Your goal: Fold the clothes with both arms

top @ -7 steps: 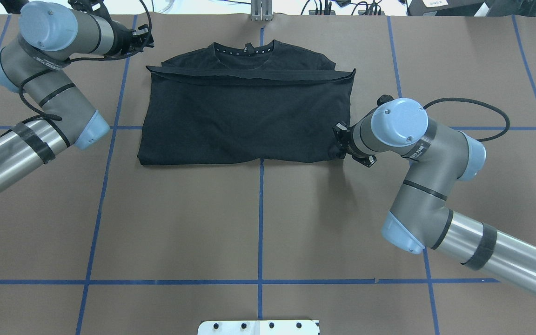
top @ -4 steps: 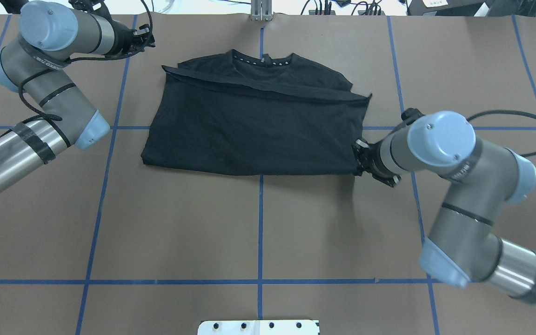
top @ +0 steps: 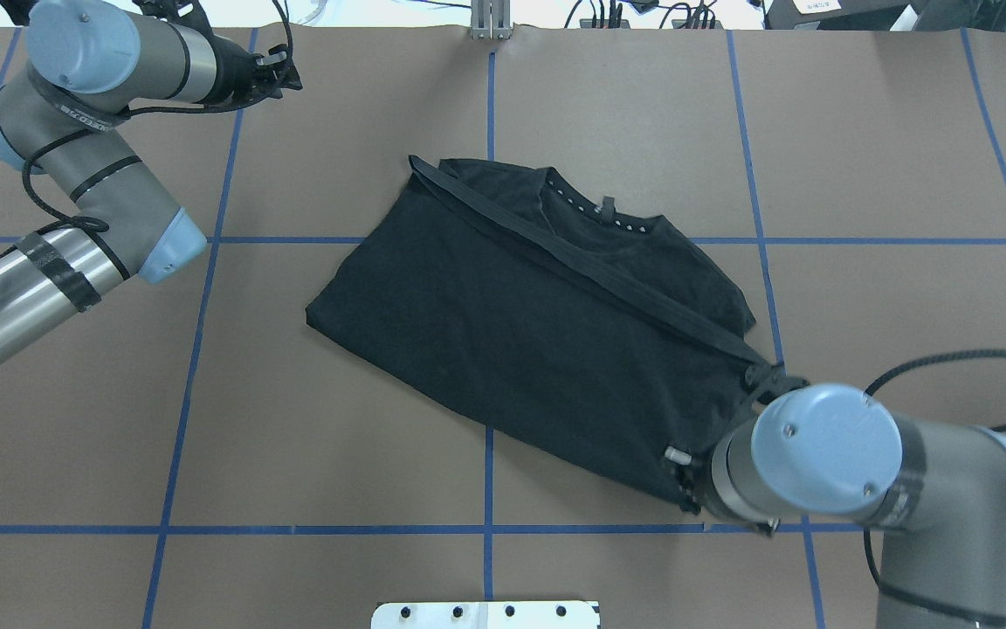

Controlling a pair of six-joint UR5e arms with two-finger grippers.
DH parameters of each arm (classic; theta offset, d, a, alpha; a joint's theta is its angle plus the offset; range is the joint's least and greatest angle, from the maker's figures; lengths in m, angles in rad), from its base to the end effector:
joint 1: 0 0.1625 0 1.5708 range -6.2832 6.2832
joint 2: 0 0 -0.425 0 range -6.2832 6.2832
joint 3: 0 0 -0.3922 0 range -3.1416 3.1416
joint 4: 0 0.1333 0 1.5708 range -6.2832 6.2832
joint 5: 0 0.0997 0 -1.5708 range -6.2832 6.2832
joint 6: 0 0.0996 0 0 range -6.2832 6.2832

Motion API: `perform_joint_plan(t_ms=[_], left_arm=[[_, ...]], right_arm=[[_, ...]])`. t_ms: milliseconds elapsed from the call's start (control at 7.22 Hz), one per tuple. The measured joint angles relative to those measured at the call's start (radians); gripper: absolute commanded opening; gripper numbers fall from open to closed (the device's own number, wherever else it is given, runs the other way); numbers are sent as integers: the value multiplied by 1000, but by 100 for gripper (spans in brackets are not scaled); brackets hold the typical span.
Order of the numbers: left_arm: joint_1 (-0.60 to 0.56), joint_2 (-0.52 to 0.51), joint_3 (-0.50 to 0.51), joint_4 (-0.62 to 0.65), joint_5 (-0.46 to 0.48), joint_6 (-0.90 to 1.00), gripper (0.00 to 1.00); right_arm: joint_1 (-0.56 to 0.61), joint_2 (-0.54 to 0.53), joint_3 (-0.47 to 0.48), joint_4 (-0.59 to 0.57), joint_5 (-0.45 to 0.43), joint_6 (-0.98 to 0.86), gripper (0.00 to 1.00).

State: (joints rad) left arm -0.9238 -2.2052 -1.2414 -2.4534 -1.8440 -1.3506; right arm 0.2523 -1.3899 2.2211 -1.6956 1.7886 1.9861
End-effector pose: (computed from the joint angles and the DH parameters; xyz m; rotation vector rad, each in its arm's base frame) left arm 0.3685 -0.6643 0.3304 0.4405 1.1320 -0.4540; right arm -0.4367 -0.2280 0.3001 -0.2689 -0.6936 0.5602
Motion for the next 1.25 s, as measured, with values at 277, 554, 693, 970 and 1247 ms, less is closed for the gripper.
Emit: perform_joint_plan(t_ms=[277,554,693,970,1247], left_arm=[[1,31,-90,38,-73,-8,44],[23,103,-281,165,-111,-48,50],[62,145,-373,235,-104,-81,50],[180,190,-449,335,-6,-149,50],[281,200,-459,437,92,-195,50]], right_arm=[[-72,-3,20,-32,-6,9,100],[-30,4,39,-35,-7,11,100],[24,21,53,-35,-5,11,100],[158,107,32,-31,-3,8,100],[255,199,-43,-27,-3,4,100]])
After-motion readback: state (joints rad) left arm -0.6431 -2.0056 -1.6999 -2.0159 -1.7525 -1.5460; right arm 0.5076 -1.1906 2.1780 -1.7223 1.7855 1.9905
